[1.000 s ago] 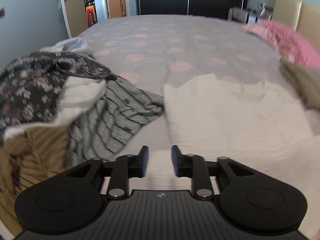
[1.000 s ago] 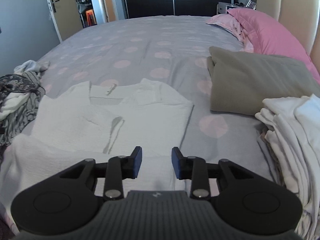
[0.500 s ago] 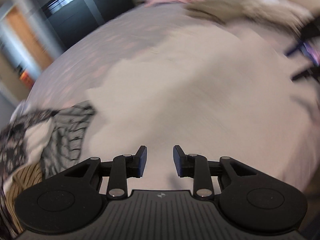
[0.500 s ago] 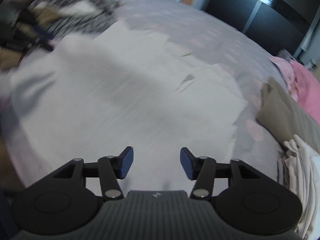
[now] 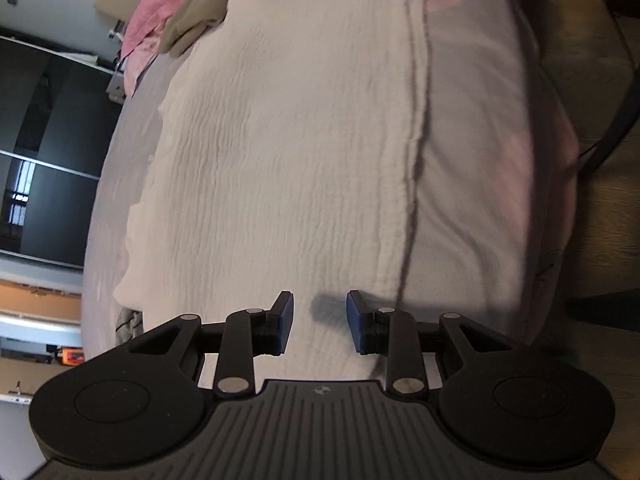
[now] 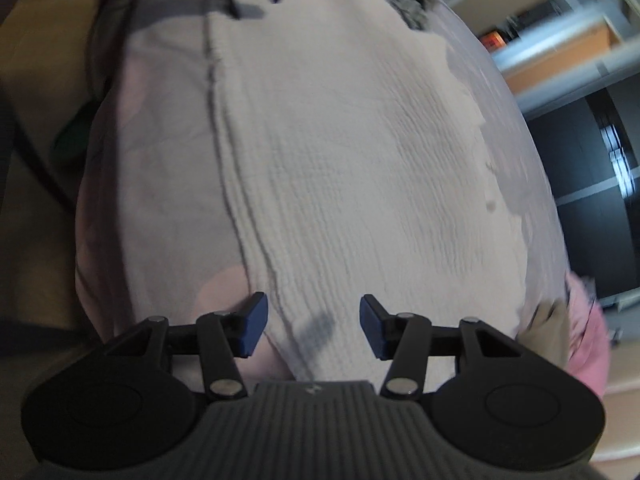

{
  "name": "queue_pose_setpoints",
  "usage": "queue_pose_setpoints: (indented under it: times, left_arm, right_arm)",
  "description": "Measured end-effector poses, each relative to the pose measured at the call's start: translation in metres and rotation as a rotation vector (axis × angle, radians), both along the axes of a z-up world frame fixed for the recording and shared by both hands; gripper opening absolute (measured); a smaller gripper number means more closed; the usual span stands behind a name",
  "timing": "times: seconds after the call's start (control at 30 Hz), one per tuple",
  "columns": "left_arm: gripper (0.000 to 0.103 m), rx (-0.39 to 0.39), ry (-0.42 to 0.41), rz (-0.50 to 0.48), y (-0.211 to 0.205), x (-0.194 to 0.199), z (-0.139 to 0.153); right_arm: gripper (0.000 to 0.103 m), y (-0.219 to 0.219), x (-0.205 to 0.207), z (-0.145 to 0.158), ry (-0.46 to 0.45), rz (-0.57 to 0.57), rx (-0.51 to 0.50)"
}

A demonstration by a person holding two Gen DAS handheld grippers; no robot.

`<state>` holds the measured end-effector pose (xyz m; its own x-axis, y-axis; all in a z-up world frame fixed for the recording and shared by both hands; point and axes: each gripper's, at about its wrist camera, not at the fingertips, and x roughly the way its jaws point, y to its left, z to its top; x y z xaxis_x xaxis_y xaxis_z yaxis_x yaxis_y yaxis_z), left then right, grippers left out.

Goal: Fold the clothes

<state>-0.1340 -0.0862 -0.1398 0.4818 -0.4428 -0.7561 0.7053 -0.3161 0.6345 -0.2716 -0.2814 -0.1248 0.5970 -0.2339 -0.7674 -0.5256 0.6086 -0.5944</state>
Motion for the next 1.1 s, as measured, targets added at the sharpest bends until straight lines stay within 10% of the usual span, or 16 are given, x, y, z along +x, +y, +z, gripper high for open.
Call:
queue_pose_setpoints:
  times: [0.63,0.8,0.93,1.1]
  left_arm:
    - [0.043,0.171,-0.107,0.024,0.024,0.011,-0.014]
    - [0.04,0.24,-0.273,0.116,0.022,0.031,-0.037]
    - [0.028,0.235,-0.241,0.138,0.016,0.035,-0.037]
    - [0.006,0.153,-0.198,0.212,0.009,0.046,-0.015]
  right_arm:
    - [0.057,-0.022,-0.012,-0.025,0.065,0.095,-0.275]
    - [0.057,-0.036,-0.009,-0.03,0.07,0.068,-0.329]
    - [0.055,-0.038,-0.003,-0.036,0.045,0.071,-0.345]
    - [0.009,-0.04,0.006,-0.035,0.038,0.04,-0.371]
